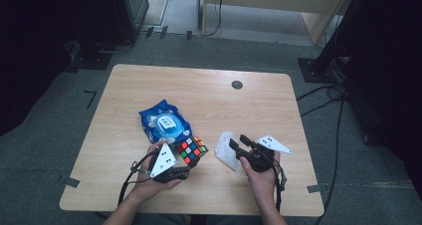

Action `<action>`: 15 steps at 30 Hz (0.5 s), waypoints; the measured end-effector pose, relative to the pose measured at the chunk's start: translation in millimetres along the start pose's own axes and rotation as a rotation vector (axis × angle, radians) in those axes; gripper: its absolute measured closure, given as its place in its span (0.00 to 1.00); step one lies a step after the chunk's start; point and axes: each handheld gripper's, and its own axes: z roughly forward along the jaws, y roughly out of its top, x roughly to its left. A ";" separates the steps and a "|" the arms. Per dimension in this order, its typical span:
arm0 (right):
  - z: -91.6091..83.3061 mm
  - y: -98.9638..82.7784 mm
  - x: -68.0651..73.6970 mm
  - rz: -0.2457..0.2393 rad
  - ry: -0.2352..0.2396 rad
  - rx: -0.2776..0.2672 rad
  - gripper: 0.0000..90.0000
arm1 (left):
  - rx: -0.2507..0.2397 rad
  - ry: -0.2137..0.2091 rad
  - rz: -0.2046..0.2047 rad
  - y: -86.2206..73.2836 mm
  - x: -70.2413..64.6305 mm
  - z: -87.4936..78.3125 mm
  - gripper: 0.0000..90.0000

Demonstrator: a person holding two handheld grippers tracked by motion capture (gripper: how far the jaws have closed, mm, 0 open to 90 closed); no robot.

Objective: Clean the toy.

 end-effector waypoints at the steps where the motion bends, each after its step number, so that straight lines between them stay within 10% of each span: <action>1: -0.5 1.1 1.9 0.005 0.002 -0.002 0.45 | 0.001 0.000 0.000 -0.1 0.0 0.0 0.38; 8: -0.1 3.4 15.0 0.018 0.051 0.005 0.40 | 0.000 0.003 -0.003 -0.6 0.2 0.7 0.38; 15: -2.8 10.1 39.3 0.107 0.209 -0.009 0.31 | 0.004 0.029 -0.014 -2.3 -2.1 4.3 0.38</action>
